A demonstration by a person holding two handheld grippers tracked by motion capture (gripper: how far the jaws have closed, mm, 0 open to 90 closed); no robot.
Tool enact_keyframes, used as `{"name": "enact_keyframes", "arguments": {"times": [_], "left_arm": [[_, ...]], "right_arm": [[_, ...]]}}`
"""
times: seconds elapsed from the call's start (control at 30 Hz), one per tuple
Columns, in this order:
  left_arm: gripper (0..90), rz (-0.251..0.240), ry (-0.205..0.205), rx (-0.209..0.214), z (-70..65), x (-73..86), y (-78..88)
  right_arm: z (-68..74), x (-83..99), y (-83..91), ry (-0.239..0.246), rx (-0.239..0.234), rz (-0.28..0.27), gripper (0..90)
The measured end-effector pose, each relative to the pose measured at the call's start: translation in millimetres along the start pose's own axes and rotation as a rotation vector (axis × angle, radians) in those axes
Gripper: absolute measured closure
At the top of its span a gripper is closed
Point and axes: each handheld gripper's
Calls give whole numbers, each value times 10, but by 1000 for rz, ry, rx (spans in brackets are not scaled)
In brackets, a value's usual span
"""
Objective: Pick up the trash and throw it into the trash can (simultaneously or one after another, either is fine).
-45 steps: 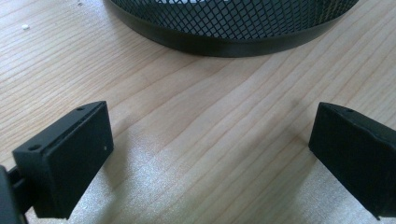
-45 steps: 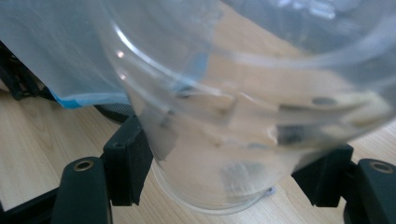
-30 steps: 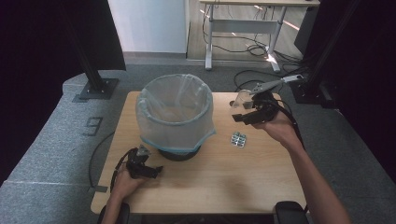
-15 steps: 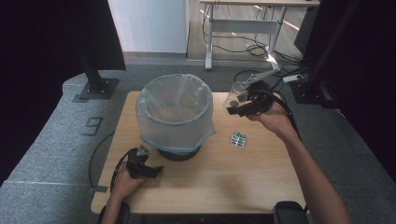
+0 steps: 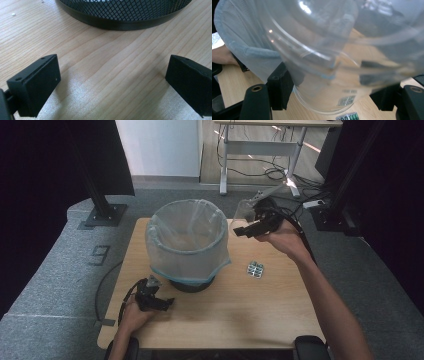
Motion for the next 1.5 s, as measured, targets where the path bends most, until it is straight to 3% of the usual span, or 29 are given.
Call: {"name": "enact_keyframes", "arguments": {"times": [0.53, 1.1, 1.5], "left_arm": [[0, 1, 0, 1, 1, 0, 1], [0, 0, -1, 1, 2, -3, -2], [0, 0, -1, 3, 3, -5, -3]], "right_arm": [[159, -211, -197, 30, -28, 12, 292], [368, -455, -376, 73, -28, 27, 293], [550, -601, -620, 99, -48, 37, 293]]}}
Point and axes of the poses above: each handheld gripper's, and its own axes: y roughly backward along the jaws, x roughly out of its underside, z roughly to its left, and after that the axes turned 15 degrees about -y, right-handed
